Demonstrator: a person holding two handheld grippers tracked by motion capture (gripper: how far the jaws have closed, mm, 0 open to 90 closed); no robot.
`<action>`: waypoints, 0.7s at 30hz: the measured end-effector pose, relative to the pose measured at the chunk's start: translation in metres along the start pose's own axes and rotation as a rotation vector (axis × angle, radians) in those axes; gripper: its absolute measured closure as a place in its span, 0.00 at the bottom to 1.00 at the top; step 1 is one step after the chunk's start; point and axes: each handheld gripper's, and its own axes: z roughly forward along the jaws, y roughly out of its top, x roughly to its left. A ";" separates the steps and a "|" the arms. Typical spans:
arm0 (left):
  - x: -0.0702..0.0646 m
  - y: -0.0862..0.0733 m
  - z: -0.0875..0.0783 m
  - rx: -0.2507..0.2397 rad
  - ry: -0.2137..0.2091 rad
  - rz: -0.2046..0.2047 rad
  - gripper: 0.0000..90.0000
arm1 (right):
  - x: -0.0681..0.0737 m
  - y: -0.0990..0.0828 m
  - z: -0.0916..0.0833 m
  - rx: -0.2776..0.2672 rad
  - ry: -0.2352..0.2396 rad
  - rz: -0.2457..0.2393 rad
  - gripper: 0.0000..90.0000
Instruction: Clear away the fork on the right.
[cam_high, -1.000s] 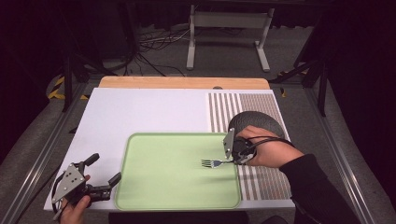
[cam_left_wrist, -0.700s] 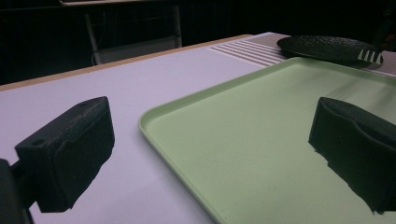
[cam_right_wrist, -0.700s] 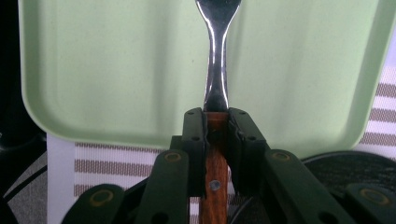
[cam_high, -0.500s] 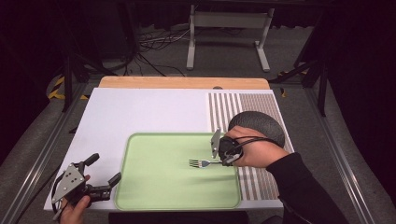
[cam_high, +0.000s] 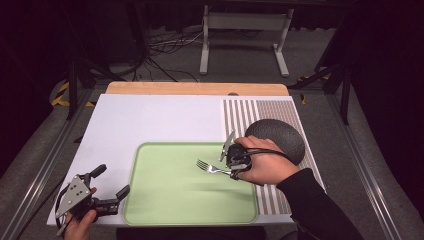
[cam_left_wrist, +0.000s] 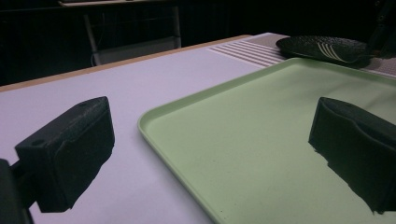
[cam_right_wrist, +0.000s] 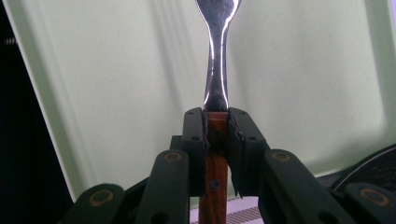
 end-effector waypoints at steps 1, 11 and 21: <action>0.000 0.000 0.000 0.000 -0.001 0.000 0.01 | 0.000 0.000 0.001 -0.002 -0.001 0.007 0.87; 0.000 0.000 0.000 -0.001 0.000 -0.002 0.01 | -0.002 0.002 0.007 -0.016 0.023 0.204 0.87; 0.000 0.000 0.000 -0.002 0.000 -0.001 0.01 | 0.000 0.004 0.010 -0.031 0.025 0.326 0.87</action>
